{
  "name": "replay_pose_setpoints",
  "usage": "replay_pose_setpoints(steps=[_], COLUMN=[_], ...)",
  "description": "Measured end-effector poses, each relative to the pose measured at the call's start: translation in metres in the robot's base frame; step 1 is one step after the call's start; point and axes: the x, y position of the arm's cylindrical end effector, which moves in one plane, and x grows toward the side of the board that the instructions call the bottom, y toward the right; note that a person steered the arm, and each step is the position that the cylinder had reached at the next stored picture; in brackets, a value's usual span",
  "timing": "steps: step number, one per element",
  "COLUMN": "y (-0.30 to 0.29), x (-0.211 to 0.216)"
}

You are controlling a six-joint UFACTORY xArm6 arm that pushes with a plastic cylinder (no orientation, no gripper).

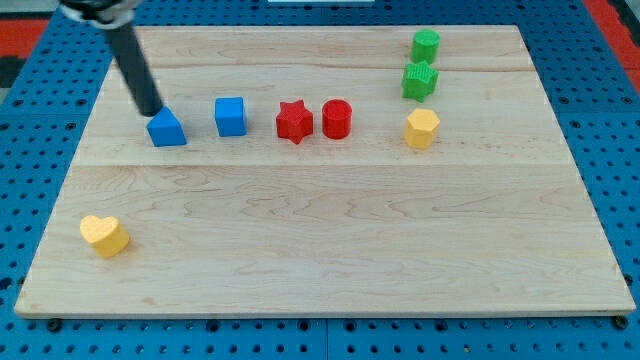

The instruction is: Push the blue triangle diagonally towards the top right of the yellow heart

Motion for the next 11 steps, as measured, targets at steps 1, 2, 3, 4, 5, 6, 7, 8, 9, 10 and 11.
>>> replay_pose_setpoints(steps=[1, 2, 3, 4, 5, 6, 7, 8, 9, 10, 11], y=[0.04, 0.045, -0.002, -0.046, -0.003, 0.039, 0.043, 0.059, 0.036, -0.016, -0.052], x=[0.029, 0.043, 0.014, 0.03, 0.034, 0.037, 0.061, 0.073, 0.064, 0.057, 0.085])
